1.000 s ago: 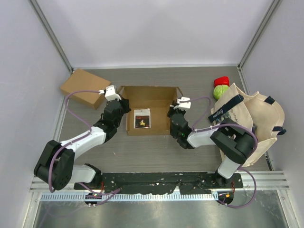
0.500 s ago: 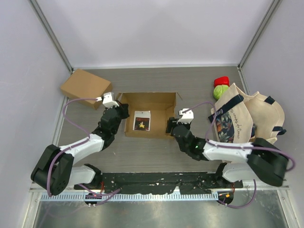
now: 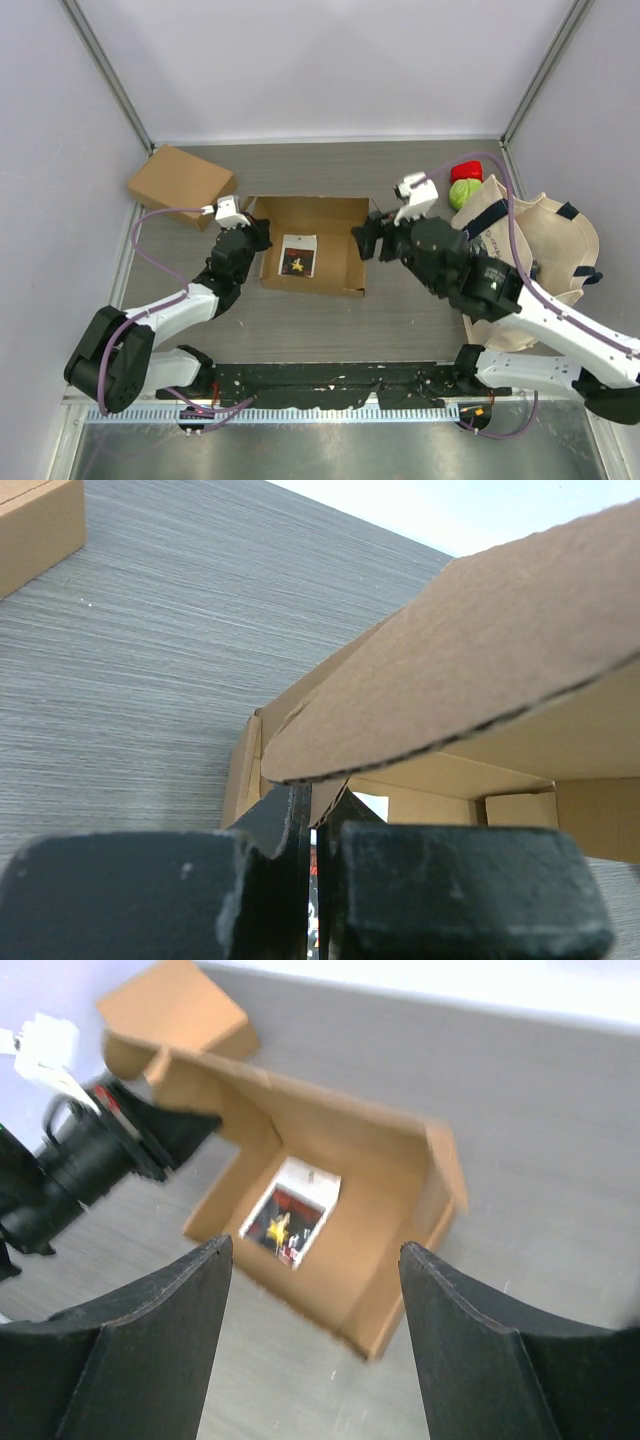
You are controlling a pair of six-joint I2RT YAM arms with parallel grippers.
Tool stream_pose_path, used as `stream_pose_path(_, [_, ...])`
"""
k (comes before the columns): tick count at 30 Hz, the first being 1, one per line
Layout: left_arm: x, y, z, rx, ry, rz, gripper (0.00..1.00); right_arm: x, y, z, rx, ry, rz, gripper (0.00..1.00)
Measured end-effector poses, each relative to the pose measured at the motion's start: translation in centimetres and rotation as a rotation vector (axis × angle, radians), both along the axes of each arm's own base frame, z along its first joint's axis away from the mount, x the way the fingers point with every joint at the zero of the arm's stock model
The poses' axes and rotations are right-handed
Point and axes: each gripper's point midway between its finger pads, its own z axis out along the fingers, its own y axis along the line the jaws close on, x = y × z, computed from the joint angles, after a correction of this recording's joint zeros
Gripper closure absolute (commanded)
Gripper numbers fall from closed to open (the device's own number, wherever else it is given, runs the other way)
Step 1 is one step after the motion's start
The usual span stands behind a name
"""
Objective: Fold the paper box
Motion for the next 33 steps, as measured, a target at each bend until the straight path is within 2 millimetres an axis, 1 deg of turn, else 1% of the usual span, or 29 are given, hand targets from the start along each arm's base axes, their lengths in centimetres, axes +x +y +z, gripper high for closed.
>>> stream_pose_path(3, [0.0, 0.0, 0.0, 0.001, 0.001, -0.001, 1.00, 2.1, 1.9, 4.5, -0.105, -0.110, 0.059, 0.27])
stream_pose_path(4, [0.0, 0.0, 0.0, 0.001, 0.001, -0.001, 1.00, 3.0, 2.7, 5.1, -0.170, -0.139, 0.098, 0.28])
stream_pose_path(5, [0.0, 0.0, 0.0, 0.001, 0.001, -0.001, 1.00, 4.0, 3.5, 5.3, -0.238, -0.162, 0.124, 0.28])
stream_pose_path(7, [0.0, 0.0, 0.0, 0.002, 0.001, -0.001, 1.00, 6.2, 5.1, 5.2, -0.356, -0.197, 0.182, 0.29])
stream_pose_path(8, [0.0, 0.0, 0.0, 0.002, 0.000, -0.001, 1.00, 7.0, 6.0, 4.4, -0.409, -0.201, 0.218, 0.29])
stream_pose_path(9, [0.0, 0.0, 0.0, 0.002, 0.000, -0.001, 1.00, 7.9, 6.9, 3.1, -0.476, -0.202, 0.259, 0.29])
stream_pose_path(11, [-0.1, 0.0, 0.0, 0.004, 0.001, 0.000, 1.00, 9.1, 8.2, -0.3, -0.603, -0.181, 0.342, 0.31])
stream_pose_path(13, [-0.1, 0.1, 0.1, 0.005, 0.001, 0.000, 1.00, 9.6, 9.0, -3.1, -0.700, -0.160, 0.417, 0.39])
stream_pose_path(14, [-0.1, 0.1, 0.1, 0.007, 0.001, -0.001, 1.00, 9.7, 9.3, -4.1, -0.737, -0.157, 0.447, 0.44])
stream_pose_path(15, [-0.2, 0.1, 0.1, 0.008, 0.003, -0.001, 1.00, 9.9, 9.5, -4.7, -0.763, -0.159, 0.468, 0.53])
stream_pose_path(17, [-0.2, 0.2, 0.0, 0.007, 0.006, 0.001, 0.88, 10.0, 9.6, -4.9, -0.785, -0.173, 0.486, 0.57])
stream_pose_path(18, [-0.3, 0.2, 0.0, 0.000, 0.009, 0.005, 0.69, 10.0, 9.8, -4.8, -0.789, -0.184, 0.494, 0.57])
stream_pose_path(20, [-0.6, 0.5, -0.2, -0.017, 0.031, 0.020, 0.52, 10.1, 10.2, -4.4, -0.780, -0.207, 0.496, 0.57])
stream_pose_path(21, [-1.1, 0.7, -0.4, -0.026, 0.046, 0.027, 0.42, 10.1, 10.3, -4.4, -0.776, -0.213, 0.492, 0.57])
stream_pose_path(23, [-1.9, 1.2, -0.9, -0.045, 0.082, 0.042, 0.35, 9.9, 10.5, -4.9, -0.767, -0.223, 0.492, 0.57])
stream_pose_path(24, [-2.6, 1.4, -0.9, -0.065, 0.100, 0.046, 0.32, 9.6, 10.4, -5.6, -0.767, -0.222, 0.496, 0.57])
stream_pose_path(25, [-3.3, 1.6, -0.7, -0.087, 0.112, 0.051, 0.30, 9.4, 10.3, -6.1, -0.766, -0.226, 0.495, 0.57])
stream_pose_path(26, [-4.0, 1.8, -0.2, -0.114, 0.118, 0.050, 0.30, 8.9, 10.3, -6.5, -0.759, -0.230, 0.498, 0.57])
stream_pose_path(29, [-6.3, 2.4, 2.6, -0.206, 0.092, 0.039, 0.31, 7.6, 10.2, -8.3, -0.758, -0.214, 0.522, 0.57])
stream_pose_path(30, [-7.3, 2.7, 3.5, -0.229, 0.084, 0.028, 0.32, 7.1, 10.4, -9.0, -0.761, -0.205, 0.533, 0.56])
stream_pose_path(32, [-9.4, 3.6, 5.4, -0.266, 0.061, 0.016, 0.33, 6.2, 10.6, -10.5, -0.765, -0.186, 0.549, 0.53])
stream_pose_path(33, [-10.4, 4.0, 6.7, -0.285, 0.041, 0.007, 0.34, 5.6, 10.8, -11.3, -0.767, -0.175, 0.559, 0.50])
